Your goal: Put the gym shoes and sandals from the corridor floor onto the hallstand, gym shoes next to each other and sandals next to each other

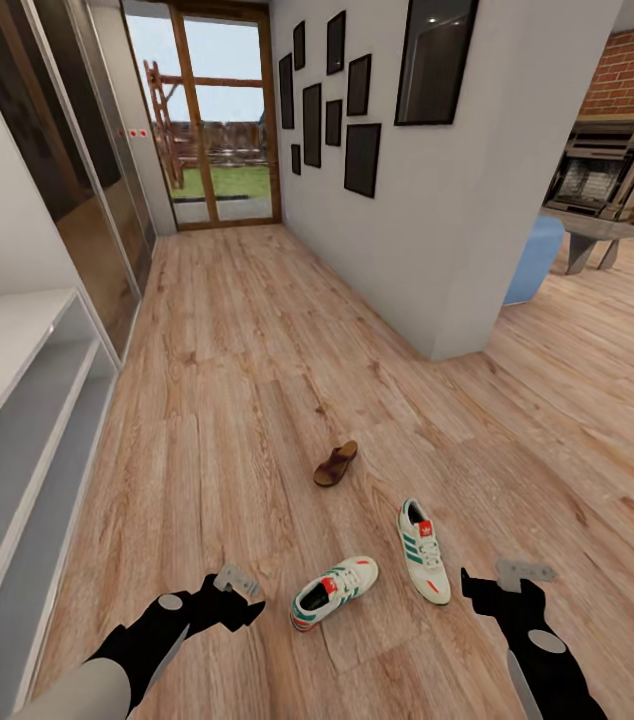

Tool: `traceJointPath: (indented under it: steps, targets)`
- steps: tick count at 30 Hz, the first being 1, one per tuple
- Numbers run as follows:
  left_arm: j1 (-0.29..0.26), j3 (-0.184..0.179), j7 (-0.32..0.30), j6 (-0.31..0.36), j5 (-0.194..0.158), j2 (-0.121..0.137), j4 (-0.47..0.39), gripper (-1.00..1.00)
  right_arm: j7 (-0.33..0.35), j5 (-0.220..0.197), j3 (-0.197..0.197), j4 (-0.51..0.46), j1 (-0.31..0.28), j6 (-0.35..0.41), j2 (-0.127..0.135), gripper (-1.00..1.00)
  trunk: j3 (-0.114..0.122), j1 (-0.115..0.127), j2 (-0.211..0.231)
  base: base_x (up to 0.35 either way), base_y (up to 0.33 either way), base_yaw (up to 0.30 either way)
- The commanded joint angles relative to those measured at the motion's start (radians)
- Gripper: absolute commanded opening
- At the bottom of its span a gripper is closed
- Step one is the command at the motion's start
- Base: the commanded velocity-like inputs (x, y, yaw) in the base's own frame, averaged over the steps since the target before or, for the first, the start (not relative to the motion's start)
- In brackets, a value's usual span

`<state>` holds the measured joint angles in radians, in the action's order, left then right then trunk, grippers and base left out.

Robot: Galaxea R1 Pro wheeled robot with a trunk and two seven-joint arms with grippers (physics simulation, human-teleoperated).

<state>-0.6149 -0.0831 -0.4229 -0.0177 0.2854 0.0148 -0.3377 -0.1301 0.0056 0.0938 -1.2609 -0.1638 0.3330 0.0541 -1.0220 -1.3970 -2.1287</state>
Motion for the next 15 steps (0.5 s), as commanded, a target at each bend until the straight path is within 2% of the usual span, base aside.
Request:
traceJointPath:
  steps: [1,10,15]
  targets:
    - [0.000,-0.004,0.000,-0.002,0.005,0.001,-0.001,1.00,-0.003,0.001,-0.001,-0.001,0.000,0.006,0.000,1.00,-0.001,0.000,0.000,0.000,0.000,0.000]
    - [0.001,-0.004,0.006,-0.005,0.006,0.001,-0.001,1.00,-0.003,0.001,0.001,-0.003,0.000,0.007,0.001,1.00,-0.001,0.000,0.000,0.014,0.000,0.000]
    - [0.001,-0.004,0.008,-0.004,0.005,0.001,-0.001,1.00,-0.003,0.001,0.001,-0.006,0.000,0.007,0.001,1.00,-0.001,0.000,0.000,0.232,0.000,-0.013]
